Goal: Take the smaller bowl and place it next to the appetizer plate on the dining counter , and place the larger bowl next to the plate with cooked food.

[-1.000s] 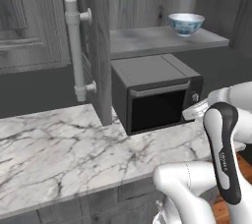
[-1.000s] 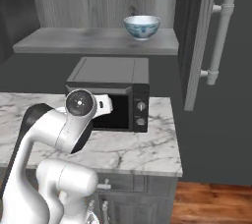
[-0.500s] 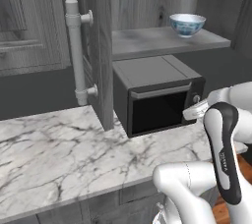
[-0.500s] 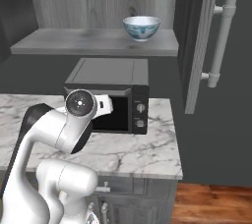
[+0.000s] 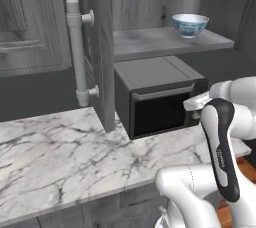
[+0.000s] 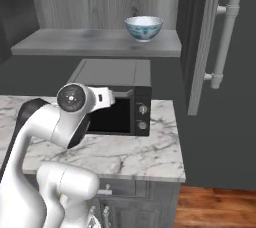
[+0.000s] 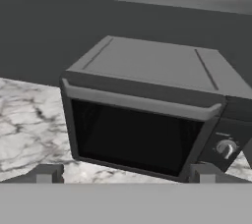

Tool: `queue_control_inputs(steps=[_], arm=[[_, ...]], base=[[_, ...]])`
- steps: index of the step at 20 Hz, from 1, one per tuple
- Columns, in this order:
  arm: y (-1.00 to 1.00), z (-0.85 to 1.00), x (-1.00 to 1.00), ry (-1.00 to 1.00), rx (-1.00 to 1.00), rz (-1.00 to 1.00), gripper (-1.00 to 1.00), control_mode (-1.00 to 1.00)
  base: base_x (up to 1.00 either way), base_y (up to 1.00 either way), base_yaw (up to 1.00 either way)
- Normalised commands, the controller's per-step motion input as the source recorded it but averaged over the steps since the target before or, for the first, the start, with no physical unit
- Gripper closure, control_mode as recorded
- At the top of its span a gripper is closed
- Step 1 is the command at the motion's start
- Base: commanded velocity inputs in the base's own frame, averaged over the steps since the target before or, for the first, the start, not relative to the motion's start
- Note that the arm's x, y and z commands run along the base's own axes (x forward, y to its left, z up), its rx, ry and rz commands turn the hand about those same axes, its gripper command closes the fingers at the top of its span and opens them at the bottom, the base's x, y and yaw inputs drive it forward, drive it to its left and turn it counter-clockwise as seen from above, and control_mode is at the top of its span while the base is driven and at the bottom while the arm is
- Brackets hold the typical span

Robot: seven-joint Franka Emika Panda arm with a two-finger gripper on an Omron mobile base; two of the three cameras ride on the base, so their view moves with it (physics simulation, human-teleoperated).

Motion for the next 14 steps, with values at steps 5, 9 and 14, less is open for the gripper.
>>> queue_control_inputs(steps=[5,9,14], arm=[[0.0,0.61,-0.04,-0.01,0.01,-0.33,-1.0,-1.0],[-0.09,0.59,-0.03,0.02,0.17,-0.37,-1.0,-1.0],[-0.35,0.17,-0.3,0.01,0.42,-0.31,-1.0,-1.0]], base=[[0.0,0.0,0.0],[0.0,0.0,0.0],[0.0,0.0,0.0]])
